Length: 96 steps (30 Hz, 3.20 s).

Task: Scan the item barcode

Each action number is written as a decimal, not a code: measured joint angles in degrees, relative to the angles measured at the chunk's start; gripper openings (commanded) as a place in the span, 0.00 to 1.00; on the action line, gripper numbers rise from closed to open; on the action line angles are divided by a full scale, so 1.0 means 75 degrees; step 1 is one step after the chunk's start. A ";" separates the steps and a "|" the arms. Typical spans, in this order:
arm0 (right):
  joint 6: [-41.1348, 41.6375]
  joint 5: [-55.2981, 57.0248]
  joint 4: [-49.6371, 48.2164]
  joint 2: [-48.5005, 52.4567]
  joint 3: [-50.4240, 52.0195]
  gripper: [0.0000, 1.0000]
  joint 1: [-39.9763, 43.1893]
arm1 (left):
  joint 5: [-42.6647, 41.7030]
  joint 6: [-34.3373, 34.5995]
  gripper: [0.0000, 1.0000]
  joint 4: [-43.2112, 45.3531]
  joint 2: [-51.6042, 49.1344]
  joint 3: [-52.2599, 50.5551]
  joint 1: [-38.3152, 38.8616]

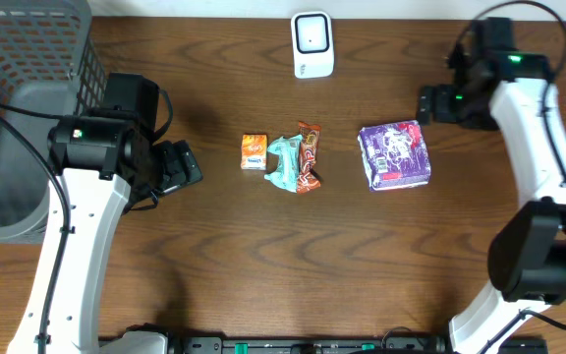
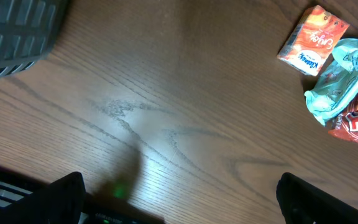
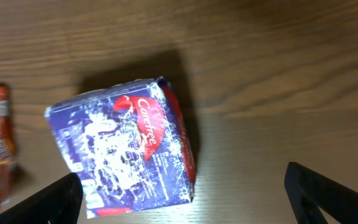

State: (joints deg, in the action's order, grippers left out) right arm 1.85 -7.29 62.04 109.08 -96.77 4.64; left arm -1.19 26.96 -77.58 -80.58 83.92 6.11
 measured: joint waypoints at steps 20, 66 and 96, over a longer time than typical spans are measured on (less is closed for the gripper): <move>-0.0597 -0.3366 -0.3692 0.0009 0.4112 0.73 0.1055 | -0.0003 0.0000 0.98 0.0000 0.0000 0.0000 0.0000; 0.2970 0.6143 -0.1288 -0.0274 0.2873 0.21 -0.2527 | 0.0000 0.0000 0.98 0.0000 0.0000 0.0000 -0.0003; 0.2235 0.3133 -0.0478 -0.0093 -0.0181 0.99 -0.3576 | 0.0000 0.0000 0.98 0.0003 0.0000 0.0000 -0.0003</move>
State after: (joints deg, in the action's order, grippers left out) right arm 18.61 16.21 58.46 108.38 -98.13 -22.17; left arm -1.19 26.96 -77.56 -80.58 83.92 6.09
